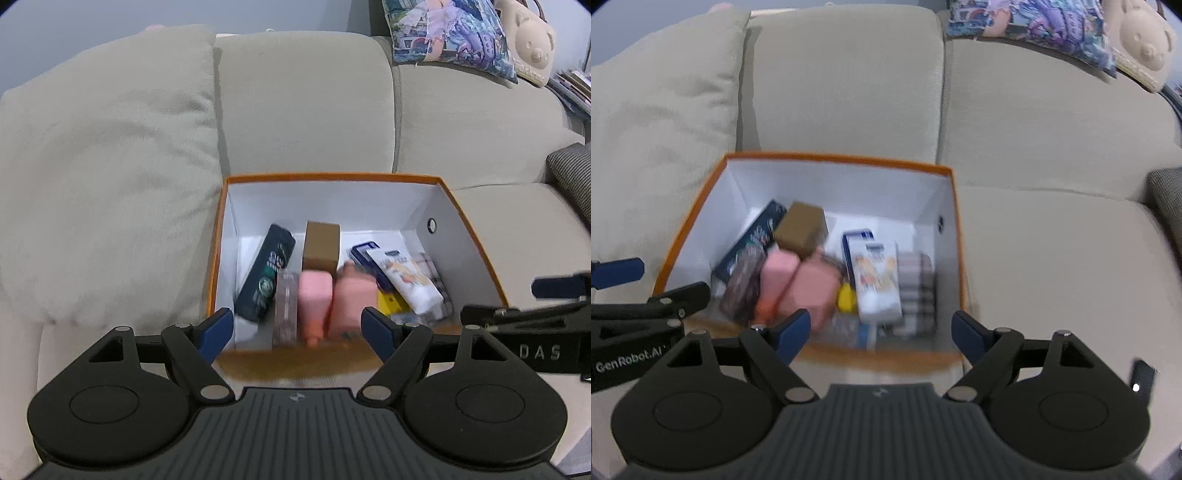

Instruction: Organize rigid objects

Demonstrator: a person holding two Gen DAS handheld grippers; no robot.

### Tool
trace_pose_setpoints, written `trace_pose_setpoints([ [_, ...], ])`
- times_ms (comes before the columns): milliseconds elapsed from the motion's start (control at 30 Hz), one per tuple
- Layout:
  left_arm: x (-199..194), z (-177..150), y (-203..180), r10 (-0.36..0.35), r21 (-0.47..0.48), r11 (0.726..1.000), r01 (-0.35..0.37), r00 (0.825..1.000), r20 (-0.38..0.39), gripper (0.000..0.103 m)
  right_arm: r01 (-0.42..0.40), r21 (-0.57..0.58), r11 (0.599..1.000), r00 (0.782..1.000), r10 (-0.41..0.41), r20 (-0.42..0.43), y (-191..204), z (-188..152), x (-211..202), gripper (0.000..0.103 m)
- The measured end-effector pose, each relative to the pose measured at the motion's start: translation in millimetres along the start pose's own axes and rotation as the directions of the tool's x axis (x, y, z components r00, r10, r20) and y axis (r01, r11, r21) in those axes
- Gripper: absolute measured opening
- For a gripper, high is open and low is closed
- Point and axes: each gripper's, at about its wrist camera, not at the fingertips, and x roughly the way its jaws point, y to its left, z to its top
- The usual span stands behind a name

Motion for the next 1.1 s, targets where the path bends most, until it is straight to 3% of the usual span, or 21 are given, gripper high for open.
trace_pose_setpoints([
  [167, -14, -19, -5, -0.005, -0.021, 1.000, 0.004, 1.000, -0.026, 0.092, 0.022, 0.050, 0.999, 0.999, -0.019, -0.044, -9, -27, -8, 0.084],
  [367, -13, -37, -10, 0.014, -0.029, 0.999, -0.016, 0.998, -0.053, 0.092, 0.020, 0.051, 0.999, 0.999, -0.018, -0.031, -12, -45, -10, 0.084],
  [700, -1, -48, -17, 0.023, -0.040, 0.999, -0.027, 0.996, -0.092, 0.092, 0.012, 0.008, 1.000, 1.000, -0.012, 0.026, -2, -45, -8, 0.088],
  [1100, -1, -50, -16, 0.058, -0.006, 0.998, -0.058, 0.997, -0.045, 0.093, 0.017, -0.007, 1.000, 0.999, -0.017, 0.031, 0, -47, -9, 0.089],
])
